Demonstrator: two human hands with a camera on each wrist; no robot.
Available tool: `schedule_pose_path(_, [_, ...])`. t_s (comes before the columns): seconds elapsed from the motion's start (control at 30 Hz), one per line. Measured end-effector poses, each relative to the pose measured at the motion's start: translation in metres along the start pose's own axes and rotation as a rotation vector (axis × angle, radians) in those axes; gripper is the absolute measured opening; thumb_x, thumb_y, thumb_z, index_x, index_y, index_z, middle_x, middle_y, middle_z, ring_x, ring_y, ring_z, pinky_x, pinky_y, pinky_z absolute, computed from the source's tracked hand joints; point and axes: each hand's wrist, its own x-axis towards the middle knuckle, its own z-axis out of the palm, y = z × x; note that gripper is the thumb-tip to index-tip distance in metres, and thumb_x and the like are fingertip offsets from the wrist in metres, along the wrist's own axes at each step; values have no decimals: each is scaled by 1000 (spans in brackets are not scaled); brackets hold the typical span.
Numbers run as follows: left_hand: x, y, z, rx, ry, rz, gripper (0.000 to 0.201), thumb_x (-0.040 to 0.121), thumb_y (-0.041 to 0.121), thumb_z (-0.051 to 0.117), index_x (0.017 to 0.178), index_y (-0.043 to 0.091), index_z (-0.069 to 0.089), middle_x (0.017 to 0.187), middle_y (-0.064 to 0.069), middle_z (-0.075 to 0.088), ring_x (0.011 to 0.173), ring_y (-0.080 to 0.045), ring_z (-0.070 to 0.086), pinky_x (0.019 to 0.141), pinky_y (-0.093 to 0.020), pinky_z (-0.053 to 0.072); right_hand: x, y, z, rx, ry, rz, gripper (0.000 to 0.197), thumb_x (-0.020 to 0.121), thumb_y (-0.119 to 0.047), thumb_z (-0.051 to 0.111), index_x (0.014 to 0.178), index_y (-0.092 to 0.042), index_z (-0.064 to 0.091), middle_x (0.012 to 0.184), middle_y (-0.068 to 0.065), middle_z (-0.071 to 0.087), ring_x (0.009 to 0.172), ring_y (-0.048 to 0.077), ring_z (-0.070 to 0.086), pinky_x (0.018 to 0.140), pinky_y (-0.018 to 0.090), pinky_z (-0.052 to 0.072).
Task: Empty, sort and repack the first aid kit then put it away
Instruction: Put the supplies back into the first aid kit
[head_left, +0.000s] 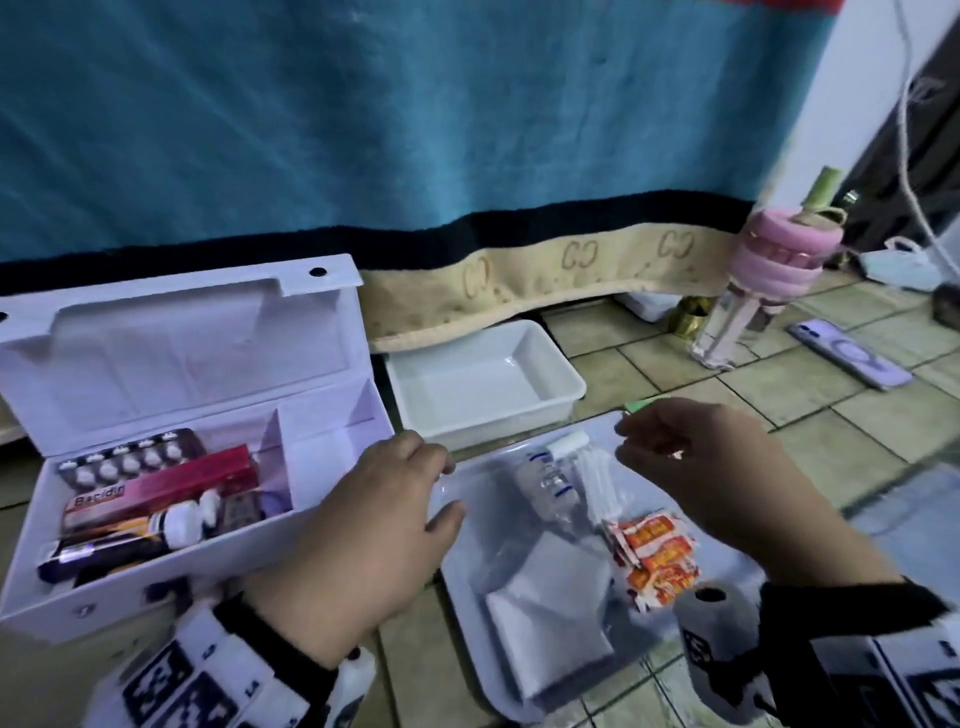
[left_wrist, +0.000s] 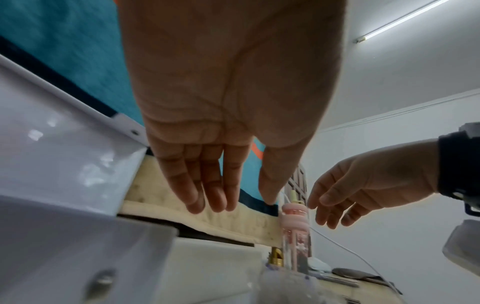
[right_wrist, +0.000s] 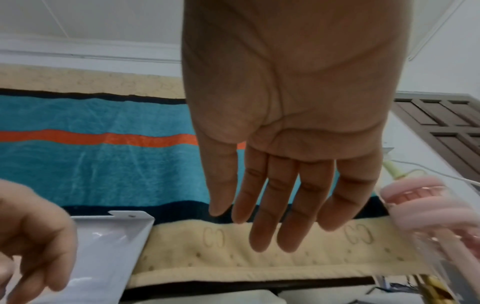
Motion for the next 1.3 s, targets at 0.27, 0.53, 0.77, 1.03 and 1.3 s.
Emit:
schedule_pose_path(0.27, [48, 38, 29, 82, -244, 7, 61, 85, 49, 57, 137, 27, 34, 134, 2, 41, 128, -17, 36, 104, -35, 37, 7, 13, 16, -116, -369, -67, 38, 86, -30, 63, 122, -35, 54, 109, -9, 64, 86, 5, 54, 80, 14, 37])
schedule_pose_path(0.53, [70, 47, 49, 128, -363, -13, 48, 72, 25, 67, 114, 26, 43, 110, 1, 41, 105, -20, 46, 77, -36, 48, 18, 11, 35, -154, -513, -47, 39, 82, -30, 65, 120, -26, 59, 119, -5, 62, 106, 11, 57, 84, 22, 42])
schedule_pose_path(0.77, [63, 43, 46, -61, -202, -80, 30, 74, 17, 65, 92, 20, 42, 95, 2, 46, 87, -19, 52, 74, -36, 49, 29, 5, 36, -117, -510, -104, 39, 86, -32, 62, 124, -21, 56, 118, -1, 63, 104, 12, 59, 78, 19, 40])
schedule_pose_path(1.03, [46, 37, 31, -215, 20, 56, 21, 83, 5, 56, 84, 22, 43, 95, 8, 47, 87, -11, 49, 77, -22, 42, 33, -18, 48, -146, -454, -231, 16, 72, -32, 66, 78, -26, 53, 84, 1, 61, 79, 20, 58, 65, 26, 45])
schedule_pose_path(1.3, [5, -11, -21, -448, 332, 12, 24, 76, 9, 75, 81, 22, 56, 86, 11, 53, 85, -9, 58, 74, -20, 55, 37, -94, 31, -111, -411, -456, 33, 76, -39, 71, 104, -28, 57, 91, -8, 62, 80, 10, 54, 72, 26, 47])
